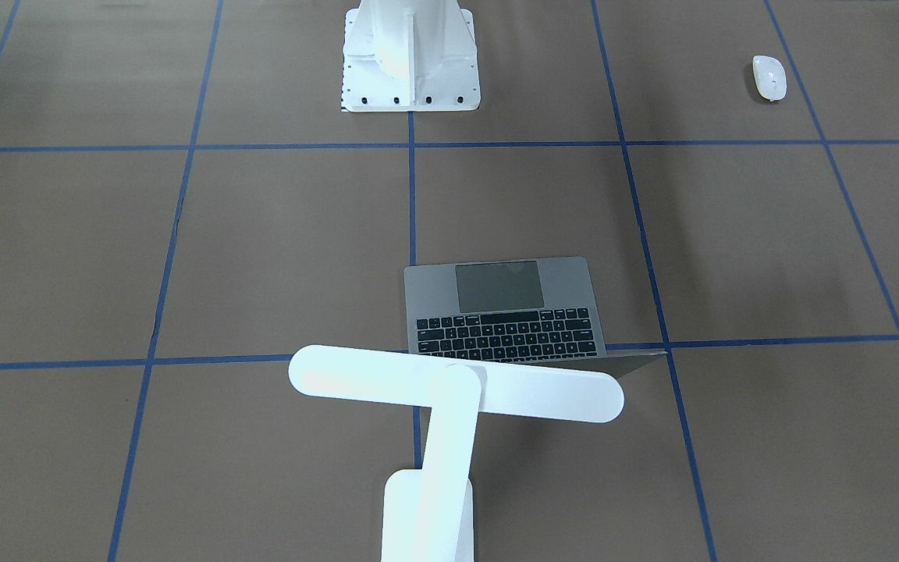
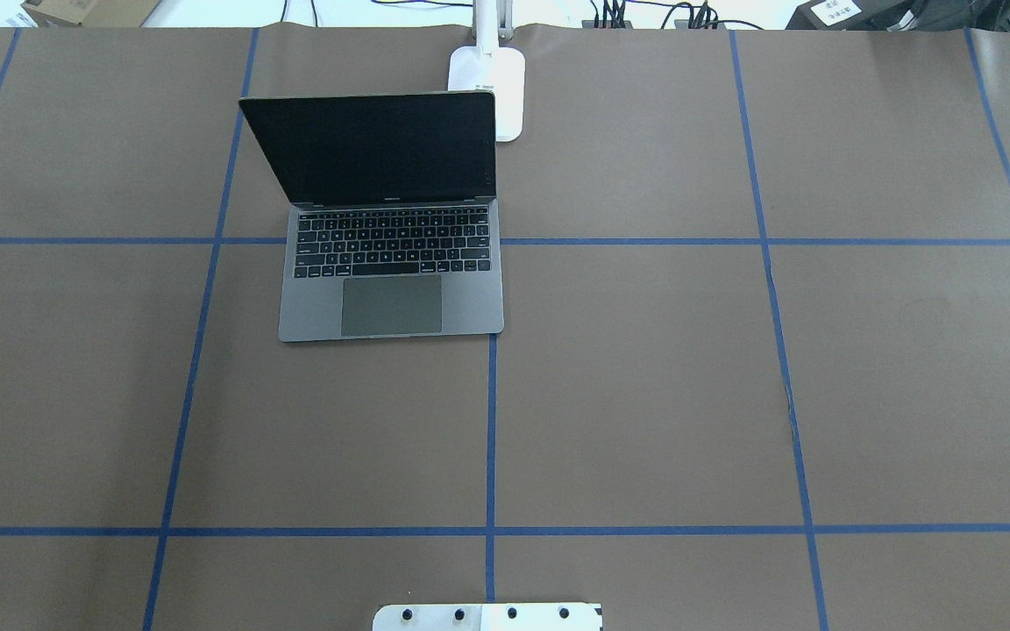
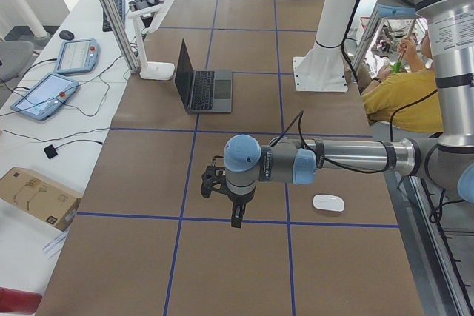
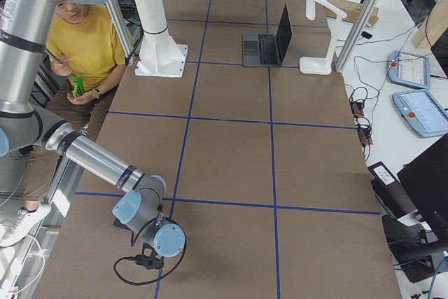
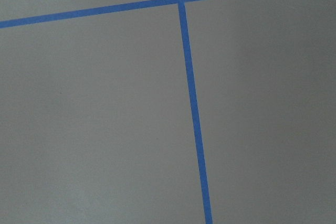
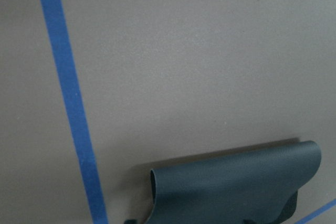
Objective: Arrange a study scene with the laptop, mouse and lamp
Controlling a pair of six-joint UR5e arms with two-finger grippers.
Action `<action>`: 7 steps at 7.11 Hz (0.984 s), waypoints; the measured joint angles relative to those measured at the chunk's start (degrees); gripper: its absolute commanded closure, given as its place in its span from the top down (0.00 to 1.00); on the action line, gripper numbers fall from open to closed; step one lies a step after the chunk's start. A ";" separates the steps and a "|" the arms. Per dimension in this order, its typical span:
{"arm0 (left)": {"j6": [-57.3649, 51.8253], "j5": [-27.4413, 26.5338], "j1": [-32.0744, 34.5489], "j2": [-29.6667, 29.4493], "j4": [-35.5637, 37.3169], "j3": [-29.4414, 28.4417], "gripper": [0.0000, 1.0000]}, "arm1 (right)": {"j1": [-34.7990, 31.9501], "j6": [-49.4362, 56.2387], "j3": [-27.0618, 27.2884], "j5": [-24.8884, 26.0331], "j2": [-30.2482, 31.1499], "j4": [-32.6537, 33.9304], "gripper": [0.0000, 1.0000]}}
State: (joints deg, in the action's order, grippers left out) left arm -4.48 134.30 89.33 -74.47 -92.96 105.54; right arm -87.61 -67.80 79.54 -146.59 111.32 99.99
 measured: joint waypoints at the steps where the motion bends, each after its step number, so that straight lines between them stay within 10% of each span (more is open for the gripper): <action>1: 0.00 0.00 0.08 -0.01 0.03 -0.01 1.00 | 0.81 -0.26 -0.73 0.64 -1.15 -0.02 0.73; 7: 0.00 0.00 0.23 -0.15 0.06 0.02 1.00 | 2.53 1.57 -1.75 6.45 -2.58 -0.30 0.64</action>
State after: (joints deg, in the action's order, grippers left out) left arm -4.48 134.29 89.56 -74.62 -92.90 105.55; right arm -85.09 -66.23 77.79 -140.14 108.75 99.69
